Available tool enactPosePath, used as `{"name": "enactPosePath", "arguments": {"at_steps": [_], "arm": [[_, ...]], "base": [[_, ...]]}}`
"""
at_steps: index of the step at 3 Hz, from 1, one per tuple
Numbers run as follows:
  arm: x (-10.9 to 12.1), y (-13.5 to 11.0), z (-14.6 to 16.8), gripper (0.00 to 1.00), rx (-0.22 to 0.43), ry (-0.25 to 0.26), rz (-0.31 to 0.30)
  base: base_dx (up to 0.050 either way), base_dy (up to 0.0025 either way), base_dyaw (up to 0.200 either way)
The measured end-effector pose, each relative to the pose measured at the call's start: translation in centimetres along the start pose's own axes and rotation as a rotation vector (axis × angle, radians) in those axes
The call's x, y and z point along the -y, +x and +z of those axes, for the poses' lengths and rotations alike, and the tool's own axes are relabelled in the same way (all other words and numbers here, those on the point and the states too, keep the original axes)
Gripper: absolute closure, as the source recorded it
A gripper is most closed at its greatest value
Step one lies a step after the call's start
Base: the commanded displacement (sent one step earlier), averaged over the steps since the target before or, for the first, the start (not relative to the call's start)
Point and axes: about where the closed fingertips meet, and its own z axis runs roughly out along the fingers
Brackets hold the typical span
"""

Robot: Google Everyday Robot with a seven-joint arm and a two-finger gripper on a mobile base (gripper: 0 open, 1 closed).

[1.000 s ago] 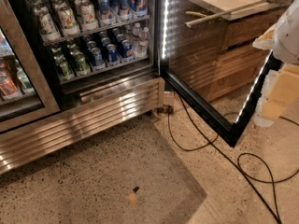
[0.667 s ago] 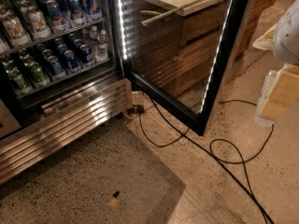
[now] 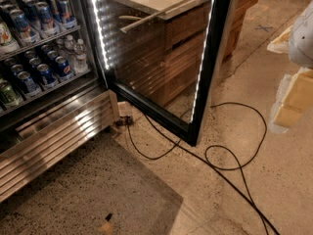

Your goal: Close right fridge door

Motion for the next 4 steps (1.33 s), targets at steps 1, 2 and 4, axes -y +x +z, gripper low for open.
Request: {"name": "enactPosePath", "arguments": {"at_steps": [1, 2, 4], "arm": [[0.0, 0.0, 0.0, 0.0, 0.0, 0.0, 0.0], [0.0, 0.0, 0.0, 0.0, 0.0, 0.0, 0.0], [0.0, 0.0, 0.0, 0.0, 0.0, 0.0, 0.0]], "base": [[0.04, -0.00244, -0.119], [0.042, 0.00227, 0.102], [0.046, -0.00107, -0.047]]}}
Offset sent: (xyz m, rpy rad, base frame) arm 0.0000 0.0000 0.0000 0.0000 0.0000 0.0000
